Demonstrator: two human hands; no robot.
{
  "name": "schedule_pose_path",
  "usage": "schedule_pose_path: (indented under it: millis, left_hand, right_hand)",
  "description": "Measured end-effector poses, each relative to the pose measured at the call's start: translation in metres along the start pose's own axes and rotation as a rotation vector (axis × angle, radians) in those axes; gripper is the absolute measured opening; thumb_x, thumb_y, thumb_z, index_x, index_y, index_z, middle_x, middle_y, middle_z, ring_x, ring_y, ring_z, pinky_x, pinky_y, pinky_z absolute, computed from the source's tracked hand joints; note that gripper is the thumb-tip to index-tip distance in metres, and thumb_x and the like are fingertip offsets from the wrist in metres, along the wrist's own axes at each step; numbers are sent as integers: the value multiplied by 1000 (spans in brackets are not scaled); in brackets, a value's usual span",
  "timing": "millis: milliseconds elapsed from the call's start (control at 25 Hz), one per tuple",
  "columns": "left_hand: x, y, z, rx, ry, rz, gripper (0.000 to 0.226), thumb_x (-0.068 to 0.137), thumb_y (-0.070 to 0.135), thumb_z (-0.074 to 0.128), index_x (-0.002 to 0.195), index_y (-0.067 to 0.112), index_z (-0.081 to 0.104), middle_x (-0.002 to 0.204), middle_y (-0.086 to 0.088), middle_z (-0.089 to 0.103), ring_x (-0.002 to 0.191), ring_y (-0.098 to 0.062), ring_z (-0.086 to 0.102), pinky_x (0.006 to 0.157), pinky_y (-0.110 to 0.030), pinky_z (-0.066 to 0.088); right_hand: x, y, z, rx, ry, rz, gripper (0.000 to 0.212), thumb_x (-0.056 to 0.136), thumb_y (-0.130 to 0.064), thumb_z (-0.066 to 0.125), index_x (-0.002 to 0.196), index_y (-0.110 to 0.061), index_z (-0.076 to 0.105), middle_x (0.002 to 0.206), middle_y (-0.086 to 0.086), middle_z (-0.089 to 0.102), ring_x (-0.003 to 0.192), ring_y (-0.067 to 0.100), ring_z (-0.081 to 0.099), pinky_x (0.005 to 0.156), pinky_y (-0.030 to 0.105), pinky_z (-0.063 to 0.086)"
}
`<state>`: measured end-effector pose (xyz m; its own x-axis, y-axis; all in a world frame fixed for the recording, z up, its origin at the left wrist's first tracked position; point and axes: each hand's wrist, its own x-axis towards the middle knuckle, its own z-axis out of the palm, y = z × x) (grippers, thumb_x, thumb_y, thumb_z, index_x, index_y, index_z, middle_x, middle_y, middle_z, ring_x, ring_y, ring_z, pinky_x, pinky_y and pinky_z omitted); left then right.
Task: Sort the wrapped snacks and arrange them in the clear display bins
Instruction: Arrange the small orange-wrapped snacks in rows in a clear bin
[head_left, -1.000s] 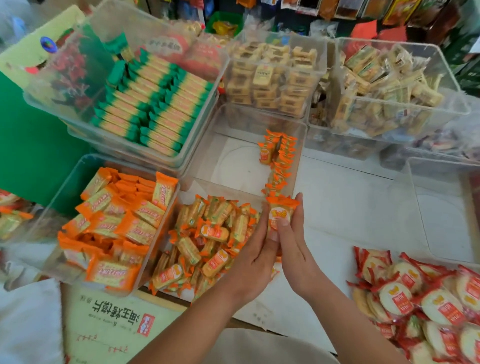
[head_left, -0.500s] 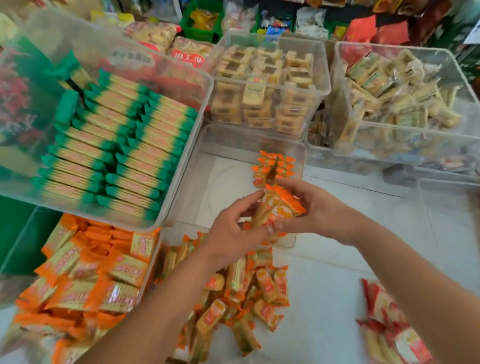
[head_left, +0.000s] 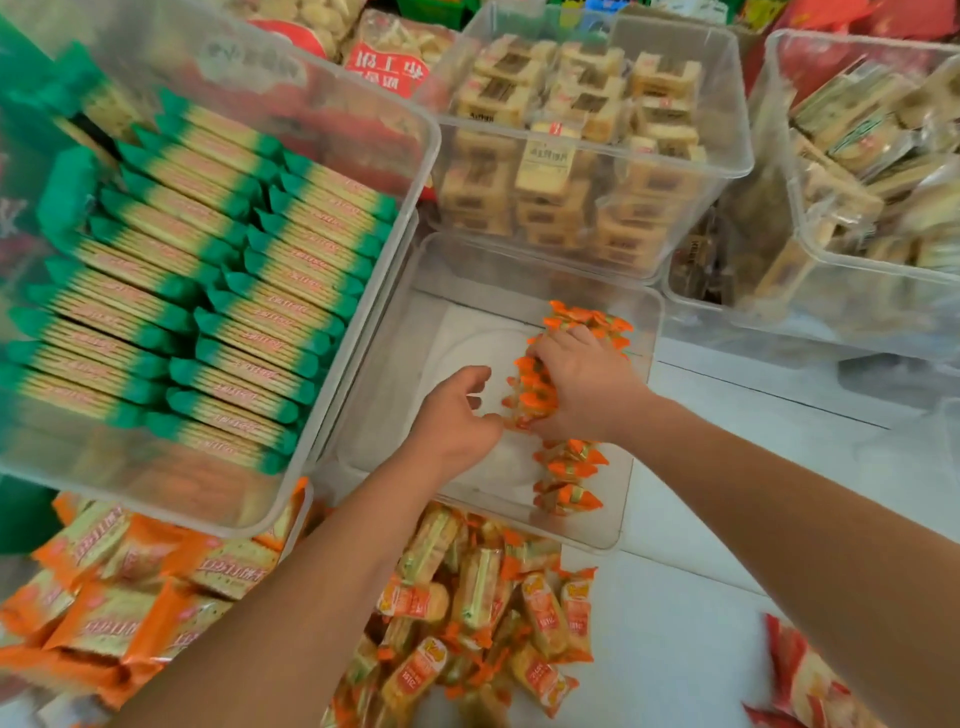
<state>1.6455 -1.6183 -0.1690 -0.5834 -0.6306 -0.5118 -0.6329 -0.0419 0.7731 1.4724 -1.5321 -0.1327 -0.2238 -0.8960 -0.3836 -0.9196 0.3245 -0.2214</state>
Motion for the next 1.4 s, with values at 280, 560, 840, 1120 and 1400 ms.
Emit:
schedule_pose_path:
  millis: [280,560,840,1120,1400]
  left_hand:
    - [29,-11,28,156,-152,-8,70,91,21,73,154,20,42,143,1,53,108,-18,64,96,-33,54]
    - [58,-11,47,163,-167,181,65,76,27,83,133,41,56,116,7,67,86,-16,65,85,-38,60]
    - [67,-13,54,175,-284,214,98,83,15,82,159,44,26,127,14,65,98,-3,66,83,-15,53]
    - [57,-12,50,316,-213,170,57,69,45,79,123,38,59,114,13,68,105,-14,65,93,-47,57]
    - [9,5,22,344,-91,71,69,84,31,83,143,11,54,133,-7,62,115,-25,63,103,-42,51]
  right_hand:
    - [9,9,26,-318,39,81,80,78,-67,69,143,-25,46,136,6,36,125,30,37,103,45,32]
    - [-27,43,7,19,425,98,59,76,-55,79,125,-24,69,115,2,61,112,32,55,94,46,35]
    - [-73,49,31,293,714,135,31,91,-36,74,112,-13,75,110,4,67,103,29,64,85,43,53]
    - [-94,18,34,443,645,228,39,89,-37,78,124,-23,71,128,-7,66,121,16,60,85,34,55]
    - [-130,-11,31,486,683,258,31,90,-36,78,117,-23,73,115,-8,69,110,17,65,78,40,58]
